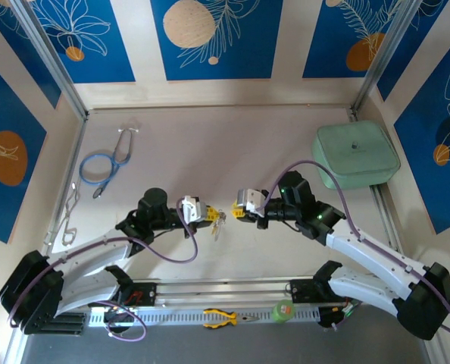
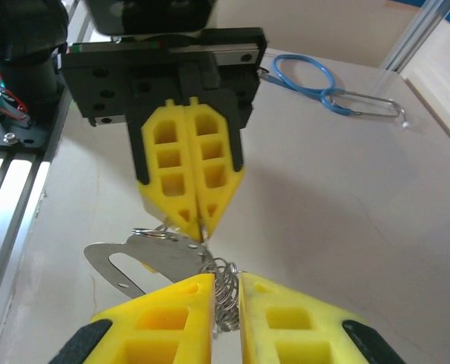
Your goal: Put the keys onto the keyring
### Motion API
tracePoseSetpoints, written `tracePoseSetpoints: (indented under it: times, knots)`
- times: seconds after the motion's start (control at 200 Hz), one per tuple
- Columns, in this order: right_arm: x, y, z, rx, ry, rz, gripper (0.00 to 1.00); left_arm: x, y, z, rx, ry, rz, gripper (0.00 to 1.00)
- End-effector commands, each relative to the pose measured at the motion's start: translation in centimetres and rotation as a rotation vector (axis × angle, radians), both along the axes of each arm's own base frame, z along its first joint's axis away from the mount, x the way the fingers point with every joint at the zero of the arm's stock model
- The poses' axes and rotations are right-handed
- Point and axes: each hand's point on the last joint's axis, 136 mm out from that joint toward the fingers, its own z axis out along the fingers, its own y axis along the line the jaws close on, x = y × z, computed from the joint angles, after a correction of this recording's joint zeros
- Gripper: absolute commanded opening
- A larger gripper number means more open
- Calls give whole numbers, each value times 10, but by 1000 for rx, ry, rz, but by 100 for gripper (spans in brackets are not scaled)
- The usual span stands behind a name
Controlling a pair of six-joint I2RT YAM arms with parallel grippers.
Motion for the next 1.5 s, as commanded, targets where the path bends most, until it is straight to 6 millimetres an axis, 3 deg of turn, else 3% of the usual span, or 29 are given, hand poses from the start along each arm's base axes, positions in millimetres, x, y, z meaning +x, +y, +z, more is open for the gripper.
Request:
tracePoseSetpoints:
  times: [0.0,0.42,0.575,0.71,0.89,1.04,1.11,1.195,1.315,1.495]
  knots:
    - [-7,2,-7,3,38,22,17,0,-5,17,-67,-33,-10,0]
    - [-5,19,-11,5,29,71,26,-11,-10,20,-112,-61,-94,0]
    - [-2,18,-13,-8,26,55,26,-12,-11,19,-109,-56,-104,0]
    - [1,10,-15,-47,7,12,26,-1,-10,16,-86,-15,-37,0]
    - [10,-6,-4,-53,0,-77,25,38,0,0,50,270,251,0]
    - [-14,16,21,32,96,24,17,60,30,-19,192,633,611,0]
    - [-30,34,23,82,148,99,15,58,40,-27,244,803,732,0]
    - [-41,52,8,92,190,144,12,48,41,-30,278,1000,800,0]
    - [-38,62,-9,113,209,115,9,41,51,-21,268,1224,968,0]
    - [-24,62,-32,113,164,24,12,25,52,1,199,1499,1079,0]
